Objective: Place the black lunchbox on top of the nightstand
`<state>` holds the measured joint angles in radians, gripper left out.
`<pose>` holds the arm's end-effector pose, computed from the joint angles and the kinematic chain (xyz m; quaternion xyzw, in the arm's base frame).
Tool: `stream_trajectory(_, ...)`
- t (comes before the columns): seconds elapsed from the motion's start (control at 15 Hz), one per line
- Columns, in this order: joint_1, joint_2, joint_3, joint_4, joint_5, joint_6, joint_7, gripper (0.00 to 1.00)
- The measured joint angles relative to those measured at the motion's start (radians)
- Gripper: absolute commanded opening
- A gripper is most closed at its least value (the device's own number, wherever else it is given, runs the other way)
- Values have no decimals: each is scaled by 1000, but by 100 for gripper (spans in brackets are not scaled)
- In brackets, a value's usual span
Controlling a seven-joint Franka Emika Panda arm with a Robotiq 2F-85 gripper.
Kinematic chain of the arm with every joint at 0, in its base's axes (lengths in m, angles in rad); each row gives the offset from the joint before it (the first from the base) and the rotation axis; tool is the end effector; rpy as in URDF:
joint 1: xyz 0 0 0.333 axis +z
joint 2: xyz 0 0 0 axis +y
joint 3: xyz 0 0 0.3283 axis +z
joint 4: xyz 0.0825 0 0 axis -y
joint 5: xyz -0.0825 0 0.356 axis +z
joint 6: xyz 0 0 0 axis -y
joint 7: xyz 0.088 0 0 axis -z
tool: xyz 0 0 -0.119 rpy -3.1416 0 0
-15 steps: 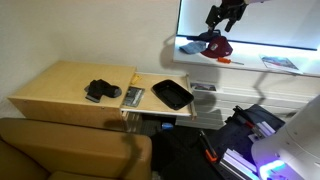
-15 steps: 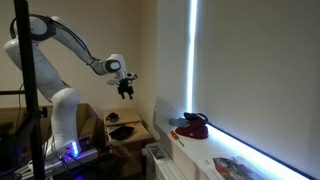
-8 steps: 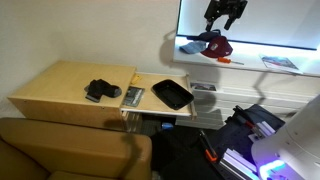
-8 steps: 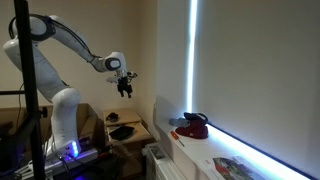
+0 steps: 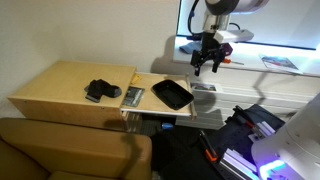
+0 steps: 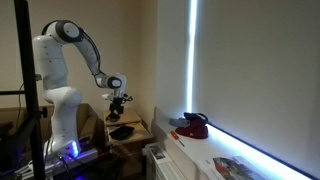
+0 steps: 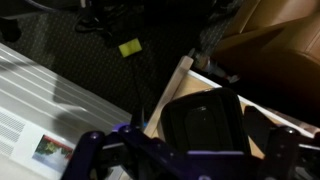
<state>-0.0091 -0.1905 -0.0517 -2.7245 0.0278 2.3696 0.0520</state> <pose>0.3566 -0.0204 0.2939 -0.9943 0.0660 0.0822 0.0140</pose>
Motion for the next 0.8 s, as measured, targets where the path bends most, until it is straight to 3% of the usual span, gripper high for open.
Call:
stream_trajectory(0.33, 42, 305, 59, 56, -30, 178, 147, 100)
stream_trajectory(0.67, 42, 296, 57, 61, -34, 183, 158, 100)
stream_trajectory(0.8, 42, 331, 51, 60, -32, 242, 186, 100)
